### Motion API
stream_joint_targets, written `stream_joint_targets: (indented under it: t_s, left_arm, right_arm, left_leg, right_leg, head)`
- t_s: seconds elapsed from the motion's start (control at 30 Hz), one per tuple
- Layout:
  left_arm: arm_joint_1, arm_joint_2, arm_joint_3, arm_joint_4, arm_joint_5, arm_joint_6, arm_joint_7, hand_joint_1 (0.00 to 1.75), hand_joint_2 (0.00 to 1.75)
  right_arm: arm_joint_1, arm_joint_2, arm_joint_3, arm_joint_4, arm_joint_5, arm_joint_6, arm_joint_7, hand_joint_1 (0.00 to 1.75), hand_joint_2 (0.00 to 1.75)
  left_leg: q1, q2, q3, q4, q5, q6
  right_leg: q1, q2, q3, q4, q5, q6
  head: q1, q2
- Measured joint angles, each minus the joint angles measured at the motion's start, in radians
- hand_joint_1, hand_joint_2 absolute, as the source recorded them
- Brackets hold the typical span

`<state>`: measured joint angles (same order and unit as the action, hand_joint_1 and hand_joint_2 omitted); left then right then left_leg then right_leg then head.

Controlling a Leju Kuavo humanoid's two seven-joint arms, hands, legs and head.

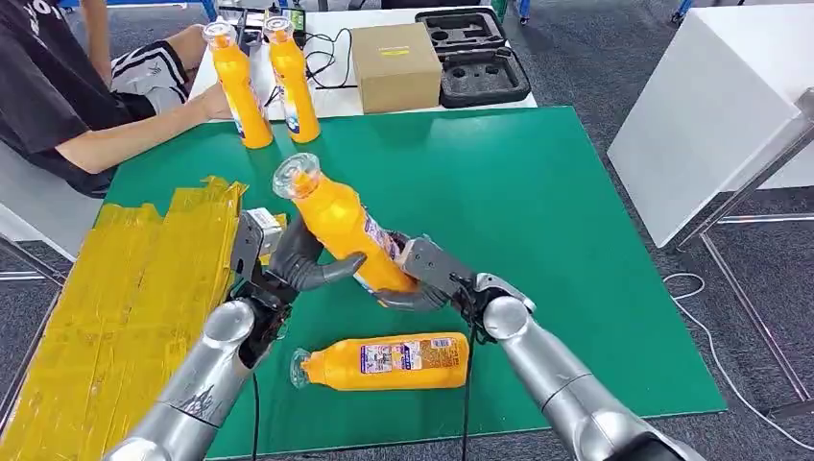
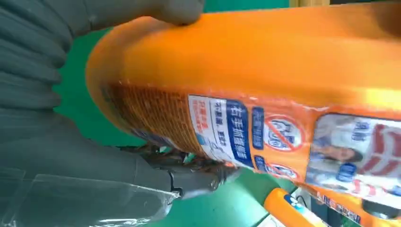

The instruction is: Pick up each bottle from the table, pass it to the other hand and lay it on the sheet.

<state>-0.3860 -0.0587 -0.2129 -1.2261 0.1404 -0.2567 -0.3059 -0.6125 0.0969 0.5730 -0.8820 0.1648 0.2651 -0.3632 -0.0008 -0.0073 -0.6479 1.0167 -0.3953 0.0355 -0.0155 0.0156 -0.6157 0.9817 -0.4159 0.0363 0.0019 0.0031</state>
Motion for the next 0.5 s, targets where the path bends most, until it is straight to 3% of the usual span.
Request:
stream_joint_targets:
  t_s: [0.5]
  left_arm:
    - [0.02,0.018,0.052,-0.085,0.003,-0.014,-0.016,1.75,1.75]
  right_arm:
    - [0.005,-0.031,0.005,-0.076,0.055,-0.013,0.051,0.0,1.75]
  left_leg:
    - [0.0,0.0,0.0,0.0,0.0,0.0]
  right_leg:
    - [0.0,0.0,0.0,0.0,0.0,0.0]
  head:
    - [0.0,0.0]
